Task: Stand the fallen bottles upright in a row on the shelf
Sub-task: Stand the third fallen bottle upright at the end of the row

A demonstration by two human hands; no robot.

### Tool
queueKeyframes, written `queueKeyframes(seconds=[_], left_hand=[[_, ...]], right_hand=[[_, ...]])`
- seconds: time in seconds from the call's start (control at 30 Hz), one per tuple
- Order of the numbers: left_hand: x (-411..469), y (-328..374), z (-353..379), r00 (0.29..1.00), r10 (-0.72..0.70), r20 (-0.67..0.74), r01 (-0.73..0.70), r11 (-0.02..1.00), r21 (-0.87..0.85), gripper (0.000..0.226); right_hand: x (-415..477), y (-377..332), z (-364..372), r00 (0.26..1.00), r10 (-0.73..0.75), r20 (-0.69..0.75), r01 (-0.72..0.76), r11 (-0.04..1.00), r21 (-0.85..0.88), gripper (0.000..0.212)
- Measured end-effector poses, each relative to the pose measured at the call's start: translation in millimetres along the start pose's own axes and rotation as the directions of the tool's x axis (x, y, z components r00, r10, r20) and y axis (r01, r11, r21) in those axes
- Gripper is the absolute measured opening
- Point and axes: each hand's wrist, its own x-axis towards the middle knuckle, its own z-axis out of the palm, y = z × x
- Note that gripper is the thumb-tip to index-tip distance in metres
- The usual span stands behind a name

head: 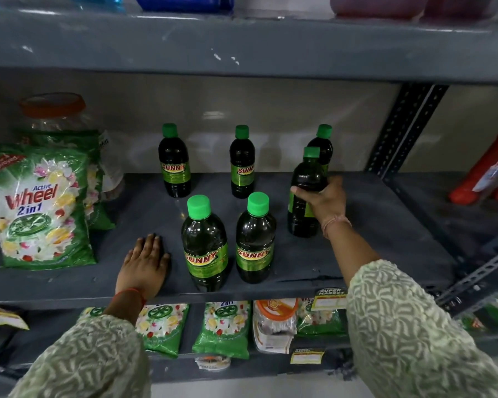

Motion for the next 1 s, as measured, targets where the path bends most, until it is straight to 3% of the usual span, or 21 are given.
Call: queueKeyframes(seconds=[0.23, 0.4, 0.5, 0.63, 0.67, 0.77, 0.87, 1.0], left_hand=[[1, 9, 2, 1.000, 0.013, 0.009, -0.013, 1.000, -0.010, 0.055], [-2, 9, 2, 1.000, 0.011, 0.014, -0.011, 1.000, -0.008, 0.055], [-3, 11, 2, 1.000, 0.016, 0.005, -0.016, 1.000, -0.008, 0.055], [-4, 13, 2, 1.000, 0.019, 0.003, -0.019, 1.000, -0.010, 0.055], [-3, 13, 1, 1.000, 0.016, 0.005, -0.016, 1.000, -0.013, 0.055], [-1, 9, -5, 1.000, 0.025, -0.010, -0.025, 1.000, -0.006, 0.055], [-1, 11, -4, 1.000, 0.028, 0.003, -0.028, 1.000, 0.000, 0.055], [-1, 17, -1, 0.999, 0.049, -0.002, -0.049, 0.999, -0.002, 0.055]], right_hand=[[-15, 14, 1, 0.995, -0.022, -0.094, 0.022, 1.000, -0.008, 0.066], [-13, -5, 0, 0.969, -0.153, -0.194, 0.092, 0.952, -0.293, 0.085], [-1, -15, -7, 0.978, -0.181, -0.106, 0.138, 0.935, -0.328, 0.067], [5, -28, -14, 0.996, -0.061, 0.070, 0.079, 0.951, -0.298, 0.024], [7, -29, -13, 0.995, -0.042, 0.094, 0.069, 0.947, -0.315, 0.030], [2, -31, -8, 0.993, -0.105, 0.060, 0.121, 0.877, -0.465, 0.076], [-2, -28, -12, 0.982, -0.189, -0.005, 0.173, 0.911, -0.375, 0.071], [13, -26, -37, 0.982, -0.053, 0.180, 0.087, 0.979, -0.187, 0.059]])
